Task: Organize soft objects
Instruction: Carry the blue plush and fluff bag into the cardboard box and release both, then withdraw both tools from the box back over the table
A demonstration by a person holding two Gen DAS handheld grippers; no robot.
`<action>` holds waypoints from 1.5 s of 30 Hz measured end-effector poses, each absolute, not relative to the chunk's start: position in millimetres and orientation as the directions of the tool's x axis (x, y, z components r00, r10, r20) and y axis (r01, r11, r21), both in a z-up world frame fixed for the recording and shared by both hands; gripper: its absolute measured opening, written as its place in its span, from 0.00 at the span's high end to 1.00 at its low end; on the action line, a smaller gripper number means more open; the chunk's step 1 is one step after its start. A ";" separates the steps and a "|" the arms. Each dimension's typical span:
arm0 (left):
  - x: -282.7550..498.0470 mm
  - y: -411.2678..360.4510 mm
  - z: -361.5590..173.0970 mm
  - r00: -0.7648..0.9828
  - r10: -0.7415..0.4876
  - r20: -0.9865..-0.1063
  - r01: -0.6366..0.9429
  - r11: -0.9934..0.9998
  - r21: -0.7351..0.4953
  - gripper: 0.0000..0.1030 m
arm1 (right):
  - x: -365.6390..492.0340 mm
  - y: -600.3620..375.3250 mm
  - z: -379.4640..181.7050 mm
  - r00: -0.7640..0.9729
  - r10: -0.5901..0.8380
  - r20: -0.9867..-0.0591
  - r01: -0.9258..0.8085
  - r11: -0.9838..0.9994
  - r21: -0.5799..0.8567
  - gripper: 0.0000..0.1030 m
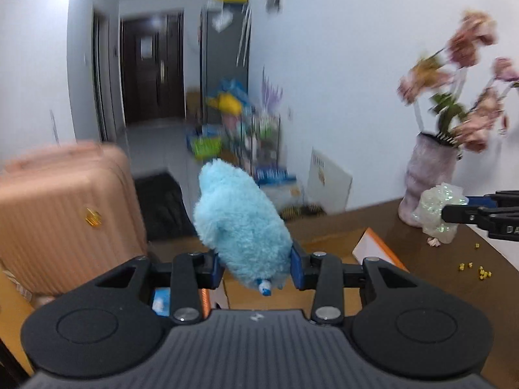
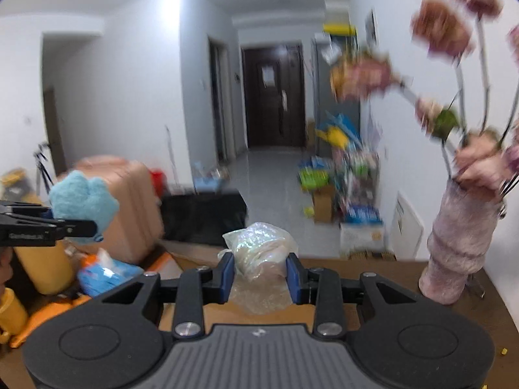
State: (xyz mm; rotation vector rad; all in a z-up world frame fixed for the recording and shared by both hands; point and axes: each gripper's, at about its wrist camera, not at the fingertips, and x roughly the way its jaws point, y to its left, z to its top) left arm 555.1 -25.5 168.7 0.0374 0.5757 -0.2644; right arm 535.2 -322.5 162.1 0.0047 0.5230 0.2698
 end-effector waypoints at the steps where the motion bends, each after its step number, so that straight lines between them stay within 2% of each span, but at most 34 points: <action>1: 570.3 -27.2 159.1 0.783 -0.241 -0.574 0.259 0.965 -0.052 0.62 | 550.8 -322.5 155.1 0.821 0.245 -0.516 -0.243 0.967 0.074 0.68; 5: 625.7 -42.3 106.6 0.704 -0.210 -0.678 0.240 0.969 -0.051 0.62 | 614.8 -316.3 114.2 0.763 0.187 -0.619 -0.194 0.979 0.057 0.68; 9: 656.5 -57.5 54.8 0.647 -0.150 -0.747 0.235 0.972 0.008 0.62 | 654.3 -300.3 65.0 0.704 0.141 -0.696 -0.177 0.984 0.021 0.68; 13: 673.8 -51.6 25.7 0.610 -0.151 -0.778 0.216 0.976 -0.019 0.60 | 677.9 -288.5 26.4 0.662 0.125 -0.739 -0.174 0.985 0.011 0.67; 17: 681.0 -57.7 16.9 0.618 -0.114 -0.778 0.215 0.976 0.028 0.57 | 684.3 -277.6 7.3 0.658 0.098 -0.746 -0.179 0.983 -0.029 0.63; 18: 681.4 -57.6 16.9 0.621 -0.116 -0.775 0.222 0.975 0.032 0.53 | 687.4 -276.5 4.1 0.661 0.090 -0.745 -0.178 0.983 -0.039 0.60; 19: 684.1 -61.3 17.7 0.625 -0.118 -0.772 0.222 0.975 0.031 0.42 | 689.0 -274.5 1.1 0.660 0.081 -0.747 -0.176 0.983 -0.049 0.58; 21: 683.2 -62.1 21.5 0.646 -0.106 -0.756 0.209 0.977 0.041 0.27 | 690.4 -272.5 -2.0 0.664 0.065 -0.745 -0.167 0.984 -0.062 0.37; 24: 674.4 -59.2 34.8 0.675 -0.093 -0.732 0.203 0.977 0.063 0.24 | 683.9 -272.6 5.1 0.694 0.037 -0.719 -0.153 0.983 -0.097 0.25; 30: 652.3 -50.2 71.2 0.722 -0.071 -0.688 0.166 0.983 0.072 0.21 | 659.6 -282.6 46.5 0.732 0.071 -0.678 -0.150 0.987 -0.058 0.23; 40: 578.8 -21.6 136.1 0.796 -0.018 -0.605 0.093 0.991 0.093 0.17 | 578.2 -305.7 118.9 0.802 0.055 -0.594 -0.121 0.990 -0.071 0.19; 44: 524.2 -11.5 153.3 0.855 0.042 -0.517 0.019 0.994 0.112 0.15 | 536.3 -313.3 135.3 0.837 0.050 -0.544 -0.096 0.994 -0.056 0.19; 45: 507.4 -7.9 155.5 0.873 0.057 -0.485 -0.001 0.993 0.116 0.12 | 519.9 -315.4 139.4 0.854 0.055 -0.518 -0.093 0.995 -0.048 0.19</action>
